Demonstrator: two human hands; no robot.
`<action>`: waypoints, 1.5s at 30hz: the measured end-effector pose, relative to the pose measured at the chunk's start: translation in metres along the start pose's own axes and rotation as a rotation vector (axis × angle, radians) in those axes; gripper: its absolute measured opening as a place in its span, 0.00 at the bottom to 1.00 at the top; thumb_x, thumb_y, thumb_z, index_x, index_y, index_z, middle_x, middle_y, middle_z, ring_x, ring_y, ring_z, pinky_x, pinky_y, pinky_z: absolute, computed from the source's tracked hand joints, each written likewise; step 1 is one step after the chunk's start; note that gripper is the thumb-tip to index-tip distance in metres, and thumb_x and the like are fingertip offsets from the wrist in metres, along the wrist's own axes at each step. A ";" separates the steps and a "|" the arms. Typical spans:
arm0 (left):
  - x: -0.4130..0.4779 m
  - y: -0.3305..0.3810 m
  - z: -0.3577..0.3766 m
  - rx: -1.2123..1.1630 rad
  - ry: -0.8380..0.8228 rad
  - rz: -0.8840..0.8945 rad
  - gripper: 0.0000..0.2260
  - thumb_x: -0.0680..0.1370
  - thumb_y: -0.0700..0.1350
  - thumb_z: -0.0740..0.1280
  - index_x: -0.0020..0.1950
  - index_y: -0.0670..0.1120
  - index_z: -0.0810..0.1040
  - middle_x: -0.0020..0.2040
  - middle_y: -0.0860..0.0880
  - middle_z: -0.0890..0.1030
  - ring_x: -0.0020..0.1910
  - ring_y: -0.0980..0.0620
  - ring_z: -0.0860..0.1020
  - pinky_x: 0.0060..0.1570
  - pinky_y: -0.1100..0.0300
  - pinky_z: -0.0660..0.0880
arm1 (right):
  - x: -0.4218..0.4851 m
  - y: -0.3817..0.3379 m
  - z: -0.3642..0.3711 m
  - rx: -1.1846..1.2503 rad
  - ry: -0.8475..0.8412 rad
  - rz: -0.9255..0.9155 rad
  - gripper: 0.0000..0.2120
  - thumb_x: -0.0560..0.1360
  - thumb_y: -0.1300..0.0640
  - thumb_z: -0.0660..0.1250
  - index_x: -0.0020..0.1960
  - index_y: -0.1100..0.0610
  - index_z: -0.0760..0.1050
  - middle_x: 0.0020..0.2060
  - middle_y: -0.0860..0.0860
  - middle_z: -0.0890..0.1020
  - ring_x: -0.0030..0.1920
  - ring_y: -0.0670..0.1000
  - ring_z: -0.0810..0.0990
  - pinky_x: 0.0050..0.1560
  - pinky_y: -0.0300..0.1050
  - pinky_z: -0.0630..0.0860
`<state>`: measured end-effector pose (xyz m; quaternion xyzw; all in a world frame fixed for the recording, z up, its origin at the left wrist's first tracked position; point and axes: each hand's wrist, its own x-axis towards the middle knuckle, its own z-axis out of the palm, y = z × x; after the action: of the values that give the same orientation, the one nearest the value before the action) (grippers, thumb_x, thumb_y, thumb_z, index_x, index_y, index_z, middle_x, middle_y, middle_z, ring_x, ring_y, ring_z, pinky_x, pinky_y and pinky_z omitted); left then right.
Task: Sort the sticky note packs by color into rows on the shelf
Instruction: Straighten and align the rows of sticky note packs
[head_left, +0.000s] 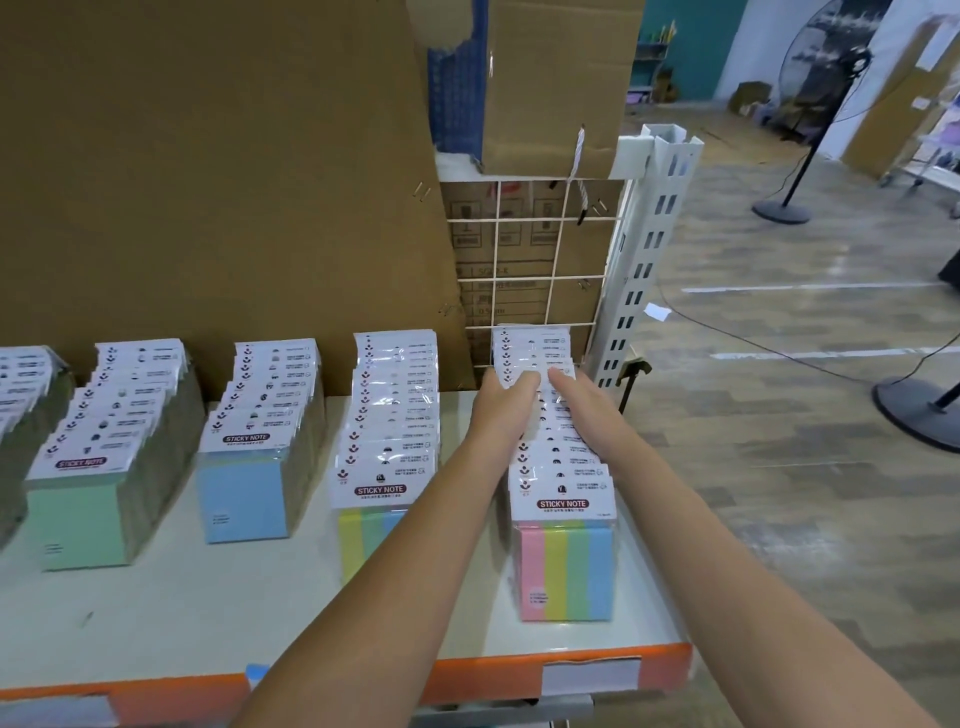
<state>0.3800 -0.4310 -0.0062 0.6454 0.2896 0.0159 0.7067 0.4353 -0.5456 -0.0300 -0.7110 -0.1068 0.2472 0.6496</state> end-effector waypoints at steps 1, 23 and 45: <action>0.002 0.001 0.000 -0.002 0.001 -0.010 0.16 0.77 0.51 0.64 0.66 0.54 0.71 0.52 0.50 0.83 0.43 0.50 0.85 0.28 0.61 0.78 | 0.000 -0.001 0.000 -0.006 -0.001 0.008 0.17 0.82 0.46 0.59 0.69 0.47 0.71 0.53 0.52 0.85 0.46 0.50 0.86 0.37 0.40 0.80; 0.008 0.004 0.000 0.047 0.196 0.120 0.12 0.76 0.51 0.63 0.58 0.58 0.67 0.60 0.46 0.72 0.51 0.44 0.80 0.46 0.49 0.82 | 0.017 -0.001 0.006 -0.050 0.174 -0.032 0.19 0.78 0.45 0.63 0.66 0.42 0.61 0.52 0.51 0.81 0.42 0.49 0.84 0.36 0.42 0.76; -0.001 0.023 -0.004 -0.006 0.059 -0.037 0.16 0.76 0.56 0.63 0.60 0.51 0.75 0.48 0.49 0.85 0.42 0.50 0.84 0.28 0.63 0.74 | 0.008 -0.016 -0.004 0.127 -0.072 0.194 0.24 0.79 0.34 0.56 0.65 0.48 0.75 0.48 0.51 0.87 0.47 0.52 0.87 0.37 0.44 0.82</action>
<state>0.3854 -0.4244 0.0156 0.6373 0.3220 0.0227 0.6998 0.4472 -0.5430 -0.0163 -0.6662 -0.0449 0.3408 0.6619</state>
